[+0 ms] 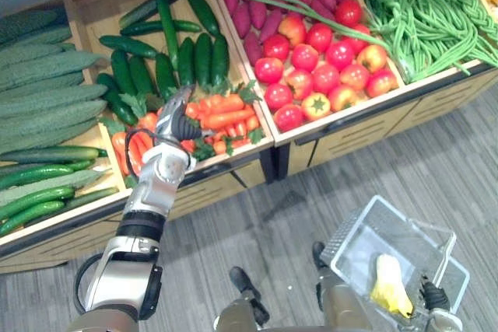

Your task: Pick vegetable in the basket

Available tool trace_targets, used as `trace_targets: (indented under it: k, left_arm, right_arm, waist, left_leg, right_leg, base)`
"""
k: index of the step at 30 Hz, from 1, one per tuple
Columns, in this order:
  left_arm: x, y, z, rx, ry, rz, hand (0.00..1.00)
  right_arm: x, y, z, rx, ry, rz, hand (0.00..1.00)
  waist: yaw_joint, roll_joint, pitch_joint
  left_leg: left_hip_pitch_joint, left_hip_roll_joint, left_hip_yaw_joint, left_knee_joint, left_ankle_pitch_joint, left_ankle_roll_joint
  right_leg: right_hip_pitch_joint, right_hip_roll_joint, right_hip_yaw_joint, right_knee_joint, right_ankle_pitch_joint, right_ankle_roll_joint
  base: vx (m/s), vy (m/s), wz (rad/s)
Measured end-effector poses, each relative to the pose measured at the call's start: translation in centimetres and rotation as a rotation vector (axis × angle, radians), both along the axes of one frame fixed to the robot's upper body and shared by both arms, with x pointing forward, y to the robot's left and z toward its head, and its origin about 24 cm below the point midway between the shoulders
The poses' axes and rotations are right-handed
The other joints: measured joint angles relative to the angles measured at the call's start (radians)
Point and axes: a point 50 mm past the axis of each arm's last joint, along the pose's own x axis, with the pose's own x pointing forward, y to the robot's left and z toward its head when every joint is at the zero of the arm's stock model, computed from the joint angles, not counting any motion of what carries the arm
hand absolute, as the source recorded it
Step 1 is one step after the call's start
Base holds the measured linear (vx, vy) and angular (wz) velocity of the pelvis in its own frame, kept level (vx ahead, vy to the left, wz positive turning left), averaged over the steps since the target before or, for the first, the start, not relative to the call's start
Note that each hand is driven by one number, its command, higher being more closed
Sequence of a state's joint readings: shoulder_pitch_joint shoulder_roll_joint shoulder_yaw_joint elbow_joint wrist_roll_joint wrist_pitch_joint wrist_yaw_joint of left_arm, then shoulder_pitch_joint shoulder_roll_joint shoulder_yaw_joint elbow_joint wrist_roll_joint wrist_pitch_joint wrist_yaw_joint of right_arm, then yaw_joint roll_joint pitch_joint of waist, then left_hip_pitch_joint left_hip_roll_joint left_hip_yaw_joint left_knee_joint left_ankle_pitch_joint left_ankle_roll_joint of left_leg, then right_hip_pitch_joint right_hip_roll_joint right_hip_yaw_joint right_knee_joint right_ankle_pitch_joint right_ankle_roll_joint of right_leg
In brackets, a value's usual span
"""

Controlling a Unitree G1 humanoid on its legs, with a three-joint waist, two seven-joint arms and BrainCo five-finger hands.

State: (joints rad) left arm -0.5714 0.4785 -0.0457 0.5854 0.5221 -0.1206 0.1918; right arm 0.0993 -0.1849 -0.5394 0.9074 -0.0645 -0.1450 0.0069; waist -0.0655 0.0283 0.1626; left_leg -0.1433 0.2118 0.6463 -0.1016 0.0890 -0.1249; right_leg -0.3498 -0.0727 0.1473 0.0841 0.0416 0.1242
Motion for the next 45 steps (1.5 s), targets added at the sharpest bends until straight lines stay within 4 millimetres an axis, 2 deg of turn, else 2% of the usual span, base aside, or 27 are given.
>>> trace_targets:
  k: [2,9,15,26,35,38,42,43,45]
  left_arm:
    - [0.3,-0.5,0.5,0.011,-0.011,-0.019,0.0]
    - [0.5,-1.6,0.3,0.059,0.005,-0.065,0.0]
    - [0.8,-1.3,1.3,0.147,-0.008,-0.069,0.0]
    - [1.5,-1.8,3.5,0.147,-0.07,-0.074,0.0]
    - [1.9,-1.4,3.6,0.187,-0.051,-0.041,0.0]
    - [2.0,-1.0,3.0,0.203,-0.009,-0.025,0.0]
    - [1.9,-0.2,3.2,0.182,-0.015,0.01,0.0]
    - [1.9,-0.1,3.3,0.18,-0.018,0.013,1.0]
    - [1.9,0.0,3.5,0.173,-0.031,0.022,1.0]
  right_arm:
    - [0.4,-0.1,0.3,-0.012,-0.015,0.012,1.0]
    - [1.4,-0.1,0.6,-0.025,-0.033,0.048,1.0]
    - [2.1,-0.1,1.1,-0.04,-0.061,0.068,1.0]
    - [3.2,0.0,1.5,-0.057,-0.084,0.11,1.0]
    - [3.9,0.1,1.8,-0.049,-0.112,0.112,1.0]
    - [4.2,0.2,1.9,-0.05,-0.122,0.114,1.0]
    - [4.5,0.1,2.2,-0.056,-0.135,0.117,1.0]
    - [4.5,0.1,2.2,-0.056,-0.136,0.118,1.0]
    - [4.9,0.2,2.3,-0.054,-0.146,0.125,1.0]
  waist:
    - [0.014,0.0,0.003]
    - [0.013,0.002,0.013]
    - [0.013,0.006,0.021]
    - [0.011,0.008,0.037]
    - [0.01,0.012,0.046]
    - [0.009,0.013,0.058]
    - [0.01,0.013,0.072]
    - [0.01,0.013,0.072]
    - [0.009,0.012,0.072]
  left_leg:
    - [-0.031,0.0,0.001,0.0,0.002,-0.001]
    - [-0.049,0.006,0.007,0.0,0.013,0.002]
    - [-0.066,0.005,0.029,0.0,0.015,0.002]
    - [-0.082,0.005,0.051,0.0,0.016,0.002]
    - [-0.09,0.004,0.052,0.005,0.019,0.002]
    - [-0.095,0.003,0.055,0.001,0.019,0.002]
    - [-0.096,0.003,0.062,0.0,0.019,0.002]
    - [-0.097,0.003,0.064,0.0,0.019,0.002]
    - [-0.102,0.003,0.07,0.0,0.02,0.002]
  right_leg:
    - [-0.032,0.001,0.0,0.001,0.008,-0.004]
    - [-0.053,0.007,0.002,0.001,0.013,-0.005]
    - [-0.083,0.009,0.018,0.001,0.016,-0.008]
    - [-0.102,0.011,0.03,-0.012,0.021,-0.008]
    - [-0.113,0.011,0.03,-0.012,0.025,-0.008]
    - [-0.12,0.011,0.034,-0.012,0.028,-0.008]
    - [-0.125,0.013,0.042,-0.013,0.028,-0.008]
    - [-0.128,0.013,0.044,-0.013,0.028,-0.008]
    - [-0.136,0.015,0.05,-0.013,0.029,-0.009]
  base:
    - [0.0,0.0,0.0]
    - [0.01,-0.006,-0.02]
    - [0.01,-0.016,-0.08]
    - [0.02,-0.019,-0.04]
    - [0.01,-0.008,-0.01]
    - [0.0,0.0,0.0]
    - [0.0,-0.015,-0.04]
    - [0.01,-0.021,-0.07]
    - [0.01,-0.022,-0.08]
